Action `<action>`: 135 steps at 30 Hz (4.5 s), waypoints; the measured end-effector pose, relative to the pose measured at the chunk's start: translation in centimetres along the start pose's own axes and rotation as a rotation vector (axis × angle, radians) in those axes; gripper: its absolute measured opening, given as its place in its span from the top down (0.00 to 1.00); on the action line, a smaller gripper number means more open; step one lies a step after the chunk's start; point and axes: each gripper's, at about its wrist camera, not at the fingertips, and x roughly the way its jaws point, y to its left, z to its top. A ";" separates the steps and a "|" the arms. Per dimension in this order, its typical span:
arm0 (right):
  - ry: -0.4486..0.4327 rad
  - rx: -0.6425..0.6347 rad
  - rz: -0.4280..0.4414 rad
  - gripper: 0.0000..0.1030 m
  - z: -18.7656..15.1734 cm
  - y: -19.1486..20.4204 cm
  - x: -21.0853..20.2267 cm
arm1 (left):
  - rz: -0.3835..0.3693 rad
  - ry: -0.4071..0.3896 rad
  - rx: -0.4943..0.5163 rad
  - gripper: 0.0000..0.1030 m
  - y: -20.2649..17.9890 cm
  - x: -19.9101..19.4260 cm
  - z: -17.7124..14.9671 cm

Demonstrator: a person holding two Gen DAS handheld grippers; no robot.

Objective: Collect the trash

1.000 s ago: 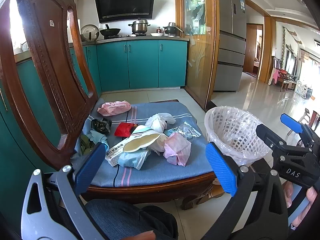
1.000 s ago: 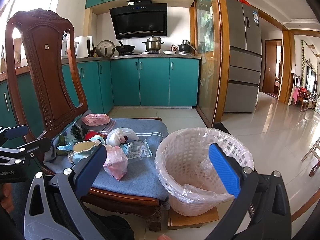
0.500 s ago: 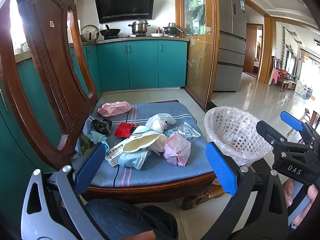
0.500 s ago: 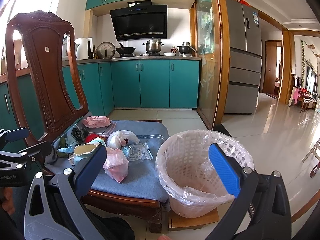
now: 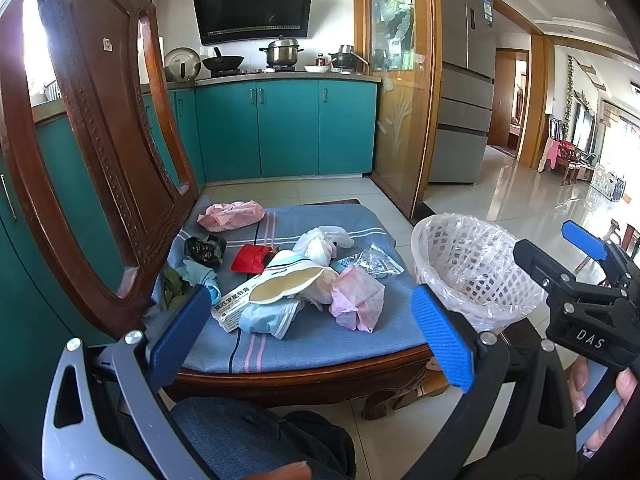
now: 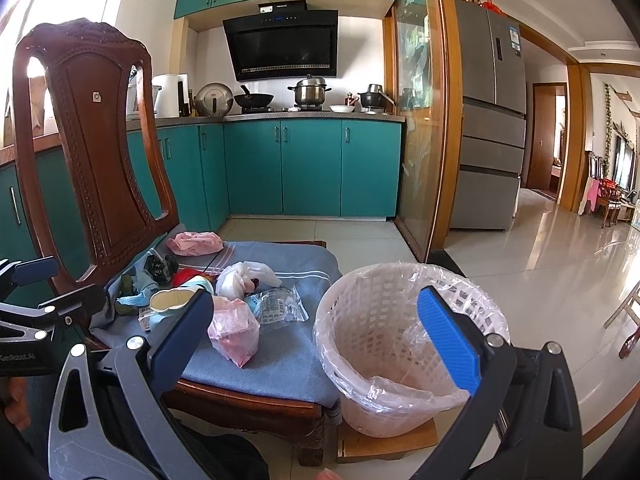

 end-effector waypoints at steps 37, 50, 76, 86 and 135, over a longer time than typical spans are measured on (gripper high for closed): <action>0.388 -0.089 0.225 0.20 -4.7 7.6 16.2 | 0.109 0.269 -0.228 0.10 10.1 10.6 -4.0; 0.438 -0.091 0.309 0.34 -5.5 8.1 20.7 | 0.044 0.297 -0.249 0.07 9.7 15.7 -2.9; 0.402 -0.043 0.254 0.39 -4.8 4.8 18.5 | -0.130 0.280 -0.314 0.39 9.4 16.5 -2.4; 0.386 -0.036 0.236 0.39 -4.2 4.0 17.2 | -0.221 0.310 -0.287 0.44 6.2 18.9 -1.3; 0.229 0.232 -0.191 0.39 -2.7 -17.2 9.8 | -0.731 0.328 -0.075 0.72 -15.6 21.0 3.8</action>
